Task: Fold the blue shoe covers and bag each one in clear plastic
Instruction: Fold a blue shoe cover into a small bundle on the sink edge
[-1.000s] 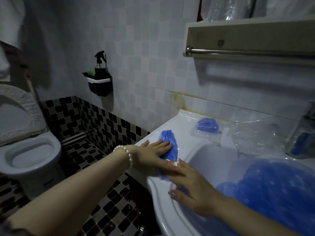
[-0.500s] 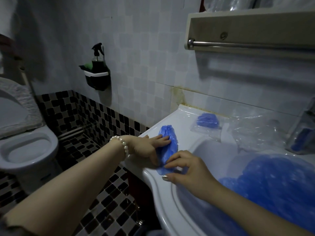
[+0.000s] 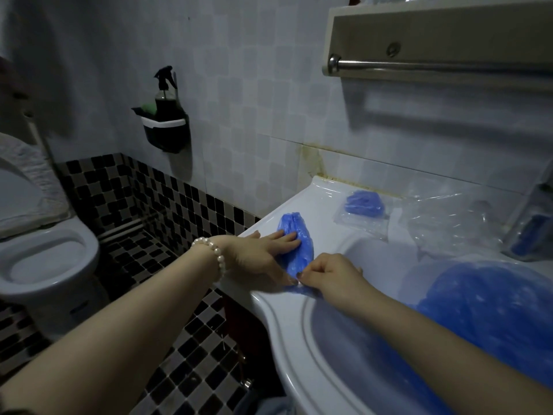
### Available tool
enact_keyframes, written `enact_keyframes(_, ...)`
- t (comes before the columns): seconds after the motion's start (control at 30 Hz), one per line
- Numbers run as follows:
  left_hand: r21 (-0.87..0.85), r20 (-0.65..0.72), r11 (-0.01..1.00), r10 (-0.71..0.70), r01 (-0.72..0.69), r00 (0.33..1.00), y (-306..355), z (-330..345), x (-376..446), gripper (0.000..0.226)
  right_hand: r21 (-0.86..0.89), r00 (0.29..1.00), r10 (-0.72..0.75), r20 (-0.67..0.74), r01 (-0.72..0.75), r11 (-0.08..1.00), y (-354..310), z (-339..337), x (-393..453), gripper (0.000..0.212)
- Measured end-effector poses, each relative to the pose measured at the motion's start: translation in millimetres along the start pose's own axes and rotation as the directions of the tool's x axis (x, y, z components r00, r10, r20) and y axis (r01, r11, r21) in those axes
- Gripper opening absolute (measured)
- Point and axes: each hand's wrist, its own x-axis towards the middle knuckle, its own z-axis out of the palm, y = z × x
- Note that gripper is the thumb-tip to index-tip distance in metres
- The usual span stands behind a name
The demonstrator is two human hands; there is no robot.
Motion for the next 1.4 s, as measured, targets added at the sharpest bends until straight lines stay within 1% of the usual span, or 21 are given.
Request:
enact_keyframes(0.07,0.042,-0.024,0.999,0.003,-0.002,1.0,-1.1,1.5,0.9,0.084,-0.03,0.999,-0.012,0.051,0.013,0.999,-0.7,-1.2,-1.7,0.029)
enact_keyframes(0.13,0.08,-0.033,0.997,0.002,0.001,0.999,-1.3,1.6,2.0,0.085,0.097,0.996,-0.065,0.064,0.059,0.994,0.9,-1.5,-2.8,0.015)
enact_keyframes(0.17,0.096,-0.035,0.995,0.006,-0.002,0.999,-1.3,1.5,2.5,0.086,0.193,0.993,-0.11,0.044,0.1,0.976,2.6,-2.5,-4.7,0.018)
enact_keyframes(0.2,0.105,-0.034,0.994,0.01,-0.007,0.999,-1.6,1.4,2.9,0.087,0.252,0.984,-0.179,0.023,0.168,0.953,6.1,-4.2,-6.2,0.031)
enact_keyframes(0.23,0.109,-0.033,0.994,0.012,-0.009,0.999,-1.9,2.0,3.6,0.087,0.244,0.967,-0.254,0.015,0.242,0.939,9.8,-5.7,-7.4,0.039)
enact_keyframes(0.27,0.104,-0.035,0.995,0.011,-0.007,0.999,-2.0,2.5,4.0,0.088,0.195,0.947,-0.321,0.003,0.314,0.929,13.4,-6.3,-7.7,0.038)
enact_keyframes(0.33,0.083,-0.039,0.997,0.007,-0.003,0.999,-1.7,2.7,3.2,0.087,0.119,0.925,-0.378,-0.037,0.38,0.917,18.3,-4.5,-7.1,0.023)
enact_keyframes(0.43,0.065,-0.037,0.998,0.008,-0.006,0.999,-1.6,1.6,3.0,0.086,0.075,0.906,-0.401,-0.137,0.413,0.908,23.3,2.5,-5.2,0.005)
enact_keyframes(0.47,0.05,-0.033,0.999,0.01,-0.008,0.999,-0.8,1.0,2.8,0.087,0.041,0.898,-0.406,-0.17,0.418,0.908,22.2,5.7,-5.4,0.003)
enact_keyframes(0.5,0.016,-0.028,1.0,0.012,-0.011,1.0,0.5,0.6,2.2,0.089,0.013,0.895,-0.395,-0.206,0.406,0.914,21.3,9.0,-4.5,0.01)
enact_keyframes(0.6,-0.172,-0.023,0.985,0.0,-0.004,1.0,4.5,-0.8,0.7,0.091,0.028,0.966,-0.153,-0.207,0.162,0.986,12.7,9.5,-1.7,0.037)
enact_keyframes(0.63,-0.18,-0.026,0.984,-0.001,-0.004,1.0,4.7,-0.6,1.0,0.089,0.015,0.982,-0.073,-0.173,0.077,0.997,8.9,8.8,-0.3,0.04)
enact_keyframes(0.7,-0.113,-0.042,0.994,0.002,-0.007,0.999,2.6,1.1,2.3,0.082,-0.079,0.993,-0.011,-0.119,0.002,0.997,1.0,6.5,1.2,0.039)
enact_keyframes(0.8,-0.02,-0.064,1.0,0.003,-0.004,0.998,-1.8,3.1,4.3,0.072,-0.124,0.994,-0.039,-0.106,0.025,0.992,-0.4,3.4,1.3,0.027)
enact_keyframes(0.87,0.022,-0.068,1.0,0.005,-0.003,0.998,-1.6,4.1,4.8,0.073,0.028,0.992,-0.072,-0.107,0.076,0.997,3.7,2.0,0.5,0.012)
enact_keyframes(0.93,0.018,-0.07,1.0,0.008,-0.006,0.998,-0.5,3.9,4.2,0.073,0.244,0.975,-0.176,-0.139,0.206,0.948,12.1,-1.0,-4.0,0.029)
enact_keyframes(0.97,0.01,-0.071,1.0,0.01,-0.009,0.997,0.3,3.6,4.2,0.073,0.264,0.956,-0.256,-0.141,0.286,0.921,17.2,-2.7,-5.8,0.034)
enact_keyframes(1.03,-0.006,-0.07,1.0,0.007,-0.007,0.998,1.0,2.8,3.8,0.073,0.182,0.911,-0.396,-0.117,0.412,0.893,24.3,-1.0,-5.7,0.024)
enact_keyframes(1.07,-0.01,-0.066,1.0,0.007,-0.008,0.998,1.0,2.5,3.5,0.073,0.142,0.901,-0.416,-0.125,0.431,0.891,26.4,1.7,-4.9,0.019)
enact_keyframes(1.27,-0.022,-0.074,1.0,0.015,-0.017,0.997,0.4,3.8,3.7,0.076,0.014,0.882,-0.398,-0.251,0.414,0.91,26.3,11.8,2.1,0.004)
enact_keyframes(1.4,-0.043,-0.074,0.999,0.018,-0.022,0.997,-1.5,3.2,5.0,0.074,-0.191,0.878,-0.391,-0.276,0.349,0.918,23.8,13.2,5.1,0.018)
